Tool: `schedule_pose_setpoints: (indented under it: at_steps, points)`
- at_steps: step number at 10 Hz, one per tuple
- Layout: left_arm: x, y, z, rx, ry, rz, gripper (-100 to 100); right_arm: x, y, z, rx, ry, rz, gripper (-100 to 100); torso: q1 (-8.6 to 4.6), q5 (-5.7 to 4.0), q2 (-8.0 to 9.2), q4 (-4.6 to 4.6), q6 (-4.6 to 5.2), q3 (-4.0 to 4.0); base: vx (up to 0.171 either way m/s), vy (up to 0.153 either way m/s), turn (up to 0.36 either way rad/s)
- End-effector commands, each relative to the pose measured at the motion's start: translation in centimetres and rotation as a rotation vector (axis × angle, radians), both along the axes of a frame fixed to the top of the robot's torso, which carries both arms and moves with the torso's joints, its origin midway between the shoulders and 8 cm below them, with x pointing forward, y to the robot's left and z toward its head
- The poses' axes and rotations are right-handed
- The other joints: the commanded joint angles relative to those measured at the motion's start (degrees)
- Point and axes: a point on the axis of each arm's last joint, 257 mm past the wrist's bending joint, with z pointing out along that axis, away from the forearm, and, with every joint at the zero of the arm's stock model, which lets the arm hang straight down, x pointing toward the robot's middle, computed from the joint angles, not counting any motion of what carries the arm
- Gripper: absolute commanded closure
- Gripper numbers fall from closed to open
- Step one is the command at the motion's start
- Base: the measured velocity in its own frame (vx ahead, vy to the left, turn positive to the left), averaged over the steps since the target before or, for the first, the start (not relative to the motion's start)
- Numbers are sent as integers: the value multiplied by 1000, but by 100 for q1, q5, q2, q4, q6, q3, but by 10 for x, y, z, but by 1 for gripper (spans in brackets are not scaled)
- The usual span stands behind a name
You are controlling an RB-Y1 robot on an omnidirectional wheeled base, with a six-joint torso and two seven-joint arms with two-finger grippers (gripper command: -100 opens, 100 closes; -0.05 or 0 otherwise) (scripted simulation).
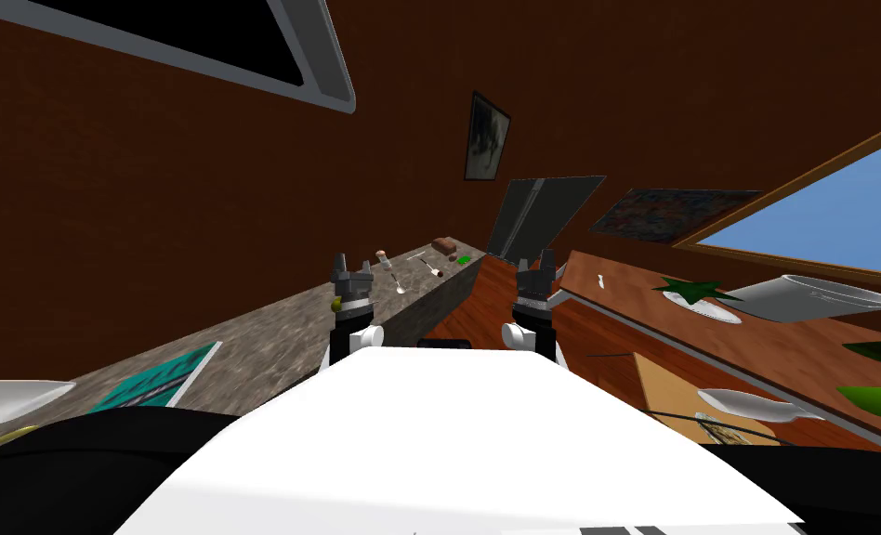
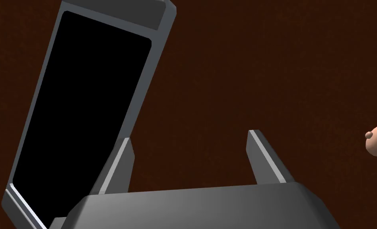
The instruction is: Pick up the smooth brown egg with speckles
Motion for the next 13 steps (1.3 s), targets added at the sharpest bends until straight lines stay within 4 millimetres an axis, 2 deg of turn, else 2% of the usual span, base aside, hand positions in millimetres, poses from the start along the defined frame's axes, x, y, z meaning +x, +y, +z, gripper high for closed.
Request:
schedule_pose_setpoints:
  at_steps: [1,4,11,13]
  points:
    - [2,-3,2,26,7,-24,-100,0,0,0,0,0,0,0,0,0,0,0,0,0,9,-33,-29]
    - [7,-8,9,59,23,-82,-100,0,0,0,0,0,0,0,-31,-7,-19,-4,1,-11,53,-94,-43]
    - [22,-5,25,-36,72,-200,-100,0,0,0,0,0,0,0,-74,-16,-50,-11,2,-29,108,-177,-77]
    - [27,-2,22,-70,98,-212,-100,0,0,0,0,0,0,0,-63,-16,-30,-8,0,-19,67,-128,-44]
